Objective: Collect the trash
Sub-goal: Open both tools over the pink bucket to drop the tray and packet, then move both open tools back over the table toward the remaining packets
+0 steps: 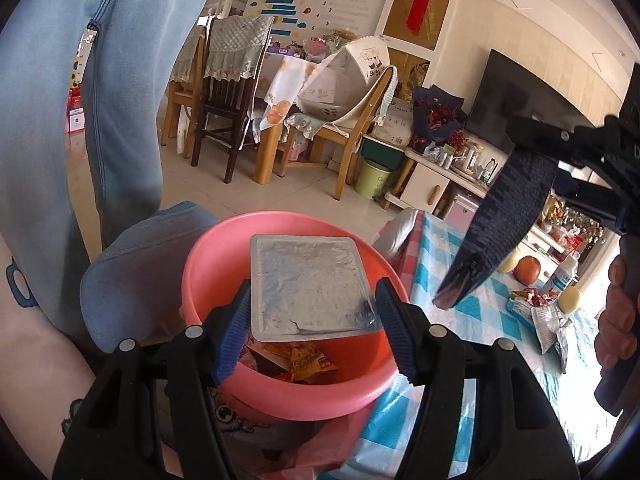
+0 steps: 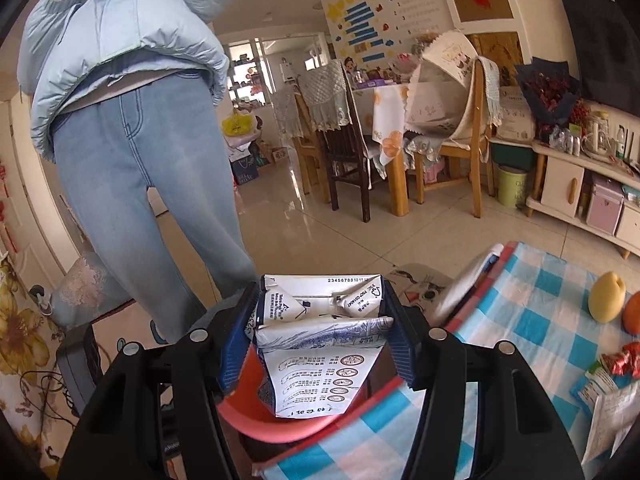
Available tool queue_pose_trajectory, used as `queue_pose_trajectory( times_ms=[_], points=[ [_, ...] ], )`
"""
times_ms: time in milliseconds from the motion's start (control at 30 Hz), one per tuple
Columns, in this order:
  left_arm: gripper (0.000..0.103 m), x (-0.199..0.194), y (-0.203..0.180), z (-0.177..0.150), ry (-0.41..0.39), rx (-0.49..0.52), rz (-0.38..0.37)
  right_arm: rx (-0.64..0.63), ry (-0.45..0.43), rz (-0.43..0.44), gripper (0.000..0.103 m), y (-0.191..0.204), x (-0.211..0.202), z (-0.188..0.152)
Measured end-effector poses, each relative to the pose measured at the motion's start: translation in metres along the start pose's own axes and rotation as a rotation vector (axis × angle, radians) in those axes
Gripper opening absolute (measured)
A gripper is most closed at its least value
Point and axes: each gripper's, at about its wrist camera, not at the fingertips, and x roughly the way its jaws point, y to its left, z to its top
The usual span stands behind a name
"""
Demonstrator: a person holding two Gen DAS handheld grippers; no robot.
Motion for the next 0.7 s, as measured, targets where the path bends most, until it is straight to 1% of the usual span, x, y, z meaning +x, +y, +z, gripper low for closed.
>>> queue_pose_trajectory(
  times_ms=[33,100,133,167,200,267,400,467,533,700],
  points=[
    [0.062,0.005,0.001,0.000,0.006,0.010,0.013,-0.009,0.001,-0.014,0.061,0.004,0.011,-0.003],
    [0.064,0.014,0.005,0.000,0.022,0.018,0.040,-0.009,0.022,-0.015,0.071,0.006,0.032,-0.011],
    [0.065,0.016,0.007,0.000,0.034,0.020,0.044,0.004,0.038,-0.019,0.080,0.004,0.041,-0.016],
    [0.071,0.020,0.009,-0.002,0.046,0.025,0.054,0.024,0.058,-0.035,0.082,0.001,0.048,-0.023],
    [0.078,0.021,0.011,-0.003,0.052,0.025,0.074,0.049,0.076,-0.041,0.082,-0.003,0.052,-0.028],
    [0.079,0.022,0.017,-0.007,0.054,0.020,0.086,0.100,0.099,-0.030,0.083,-0.014,0.054,-0.040],
    [0.082,0.014,0.021,-0.012,0.049,-0.005,0.096,0.116,0.105,-0.083,0.086,-0.034,0.036,-0.056],
    [0.083,0.012,0.020,-0.011,0.045,-0.009,0.097,0.115,0.100,-0.123,0.090,-0.043,0.020,-0.062],
    [0.087,0.008,0.018,-0.012,0.040,-0.006,0.101,0.114,0.108,-0.155,0.090,-0.051,0.006,-0.070],
    [0.088,0.000,0.005,-0.016,0.046,0.003,0.084,0.079,0.137,-0.243,0.091,-0.070,-0.022,-0.083]
  ],
)
